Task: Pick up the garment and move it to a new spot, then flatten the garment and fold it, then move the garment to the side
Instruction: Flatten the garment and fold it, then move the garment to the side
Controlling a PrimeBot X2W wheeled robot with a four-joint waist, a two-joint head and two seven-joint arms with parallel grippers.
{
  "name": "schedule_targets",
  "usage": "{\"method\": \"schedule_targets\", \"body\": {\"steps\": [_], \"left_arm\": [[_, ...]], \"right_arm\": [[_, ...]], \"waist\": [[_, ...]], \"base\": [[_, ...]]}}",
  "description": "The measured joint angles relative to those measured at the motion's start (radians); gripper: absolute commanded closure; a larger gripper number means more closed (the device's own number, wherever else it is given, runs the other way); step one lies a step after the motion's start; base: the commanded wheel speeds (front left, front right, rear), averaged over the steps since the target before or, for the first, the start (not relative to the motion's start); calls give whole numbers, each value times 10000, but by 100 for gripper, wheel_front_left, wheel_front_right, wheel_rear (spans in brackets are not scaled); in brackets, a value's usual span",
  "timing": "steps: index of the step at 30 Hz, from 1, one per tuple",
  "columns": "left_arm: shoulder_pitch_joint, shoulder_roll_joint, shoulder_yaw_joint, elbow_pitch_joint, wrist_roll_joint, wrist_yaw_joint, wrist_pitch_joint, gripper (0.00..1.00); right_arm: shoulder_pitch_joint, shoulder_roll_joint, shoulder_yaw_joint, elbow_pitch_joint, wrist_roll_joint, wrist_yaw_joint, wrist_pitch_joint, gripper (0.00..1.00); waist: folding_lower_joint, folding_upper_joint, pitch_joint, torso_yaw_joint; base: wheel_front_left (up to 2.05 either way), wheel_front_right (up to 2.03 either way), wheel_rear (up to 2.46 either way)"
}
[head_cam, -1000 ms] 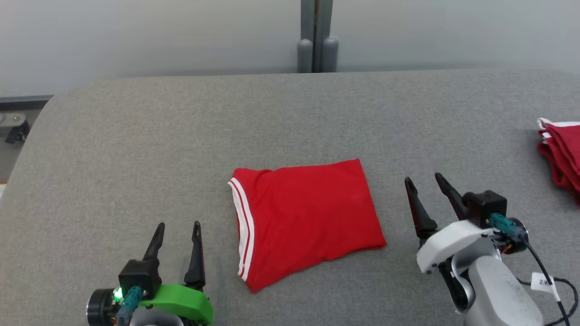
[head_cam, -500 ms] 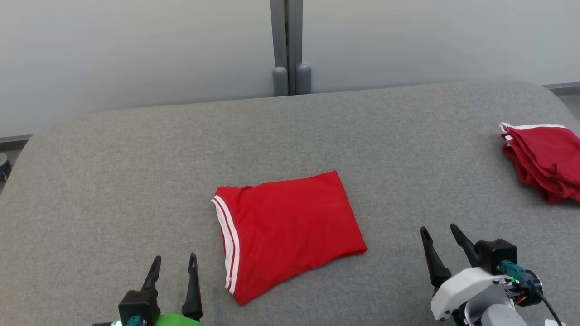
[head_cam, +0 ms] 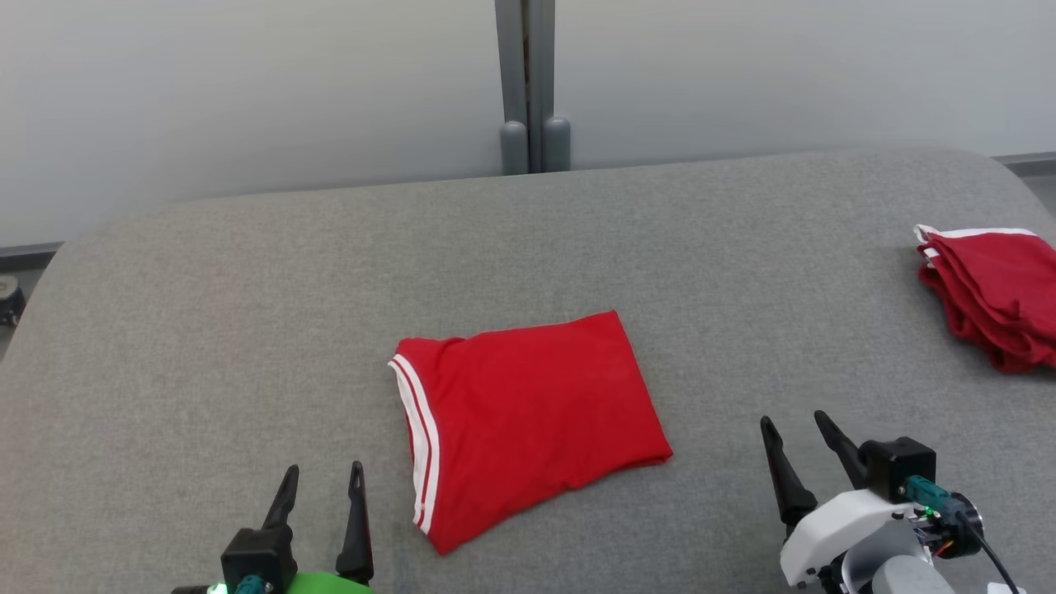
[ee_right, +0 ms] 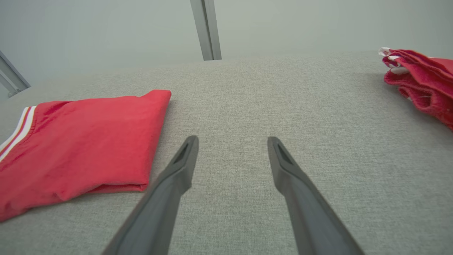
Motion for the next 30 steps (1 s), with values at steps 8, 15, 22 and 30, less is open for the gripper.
{"method": "schedule_targets", "body": {"steps": [8, 15, 22, 30], "left_arm": [[-238, 0, -322, -33, -10, -121, 0, 0], [-685, -2, -600, 19, -330, -190, 0, 0], [-899, 2, -780, 35, -527, -178, 0, 0], [-1055, 2, -809, 17, -529, -144, 0, 0]], "right_arm": [[-992, 2, 786, 84, 90, 0, 0, 0], [-2976, 19, 1595, 1166, 171, 0, -2, 0], [-3762, 6, 1530, 3509, -48, 0, 0, 0], [-4150, -2, 1701, 5288, 81, 0, -90, 38]], "waist": [[0, 0, 290, 377], [0, 0, 801, 1062], [0, 0, 1191, 1855], [0, 0, 1717, 2336]], "base": [[0, 0, 0], [0, 0, 0], [0, 0, 0], [0, 0, 0]]}}
